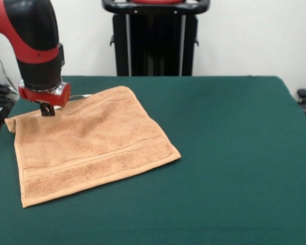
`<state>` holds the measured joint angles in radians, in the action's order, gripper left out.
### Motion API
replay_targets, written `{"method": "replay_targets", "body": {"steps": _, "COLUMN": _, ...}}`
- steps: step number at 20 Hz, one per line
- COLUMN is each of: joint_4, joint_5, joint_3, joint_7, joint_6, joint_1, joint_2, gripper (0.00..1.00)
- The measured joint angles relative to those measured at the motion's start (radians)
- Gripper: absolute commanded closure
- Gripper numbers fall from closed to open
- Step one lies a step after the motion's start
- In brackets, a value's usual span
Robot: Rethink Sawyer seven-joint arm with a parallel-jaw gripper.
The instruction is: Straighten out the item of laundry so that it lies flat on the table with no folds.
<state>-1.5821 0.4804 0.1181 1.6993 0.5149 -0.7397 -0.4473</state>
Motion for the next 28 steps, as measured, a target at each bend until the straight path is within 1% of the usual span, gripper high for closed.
{"method": "replay_targets", "body": {"steps": 5, "joint_4": -0.034, "joint_5": 0.034, "joint_3": -0.009, "joint_7": 0.000, "joint_6": -0.065, "joint_1": 0.004, "joint_2": -0.017, "gripper": 1.00}}
{"method": "replay_targets", "body": {"steps": 8, "joint_4": -0.050, "joint_5": 0.048, "joint_3": -0.012, "joint_7": 0.000, "joint_6": -0.078, "joint_1": 0.004, "joint_2": -0.030, "gripper": 1.00}}
{"method": "replay_targets", "body": {"steps": 13, "joint_4": -0.096, "joint_5": 0.072, "joint_3": -0.023, "joint_7": 0.000, "joint_6": -0.080, "joint_1": -0.007, "joint_2": -0.056, "gripper": 1.00}}
{"method": "replay_targets", "body": {"steps": 28, "joint_4": -0.162, "joint_5": 0.073, "joint_3": -0.035, "joint_7": 0.000, "joint_6": -0.080, "joint_1": -0.027, "joint_2": -0.057, "gripper": 1.00}}
